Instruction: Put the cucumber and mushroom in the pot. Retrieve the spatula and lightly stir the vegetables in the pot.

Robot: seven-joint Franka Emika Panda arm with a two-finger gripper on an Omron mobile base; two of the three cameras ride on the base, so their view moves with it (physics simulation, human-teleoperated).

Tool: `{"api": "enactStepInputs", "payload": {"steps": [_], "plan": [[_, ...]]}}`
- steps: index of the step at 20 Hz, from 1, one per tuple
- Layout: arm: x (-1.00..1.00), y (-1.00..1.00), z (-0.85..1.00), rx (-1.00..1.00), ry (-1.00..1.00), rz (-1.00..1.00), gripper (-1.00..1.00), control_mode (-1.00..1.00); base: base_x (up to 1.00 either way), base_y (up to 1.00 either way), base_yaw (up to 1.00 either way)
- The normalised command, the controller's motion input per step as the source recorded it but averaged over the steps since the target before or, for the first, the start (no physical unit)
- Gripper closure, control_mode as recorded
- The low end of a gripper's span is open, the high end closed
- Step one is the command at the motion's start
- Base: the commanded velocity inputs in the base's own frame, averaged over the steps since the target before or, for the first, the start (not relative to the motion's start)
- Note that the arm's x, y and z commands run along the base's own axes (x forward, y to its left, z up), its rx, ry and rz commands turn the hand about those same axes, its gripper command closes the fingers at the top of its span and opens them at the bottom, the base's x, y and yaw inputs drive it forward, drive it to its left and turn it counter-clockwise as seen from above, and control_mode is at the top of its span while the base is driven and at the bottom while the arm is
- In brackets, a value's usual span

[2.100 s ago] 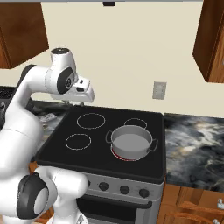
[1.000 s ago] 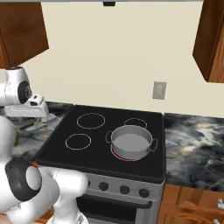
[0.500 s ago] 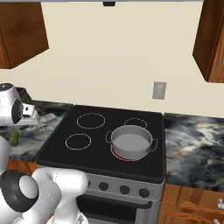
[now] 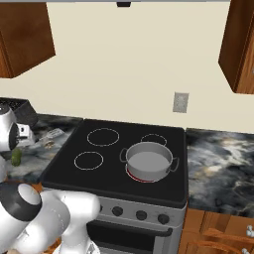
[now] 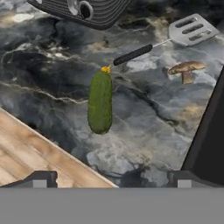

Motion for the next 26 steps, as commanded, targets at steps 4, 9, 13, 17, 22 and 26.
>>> {"api": "enactStepInputs", "payload": {"steps": [4, 9, 13, 17, 22, 26], "plan": [[0.26, 0.56, -0.22, -0.03, 0.29, 0.14, -1.0, -1.0, 0.0, 0.0, 0.0], [0.17, 0.29, -0.28, -0.05, 0.23, 0.01, -1.0, -1.0, 0.0, 0.0, 0.0], [0.17, 0.0, -0.28, -0.01, 0.05, 0.0, -1.0, -1.0, 0.0, 0.0, 0.0], [0.31, 0.16, -0.36, -0.05, 0.0, 0.0, -1.0, -1.0, 0.0, 0.0, 0.0], [0.37, 0.24, -0.34, -0.05, 0.0, 0.0, -1.0, -1.0, 0.0, 0.0, 0.0], [0.42, 0.36, -0.02, -0.07, 0.0, -0.01, -1.0, -1.0, 0.0, 0.0, 0.0]]}}
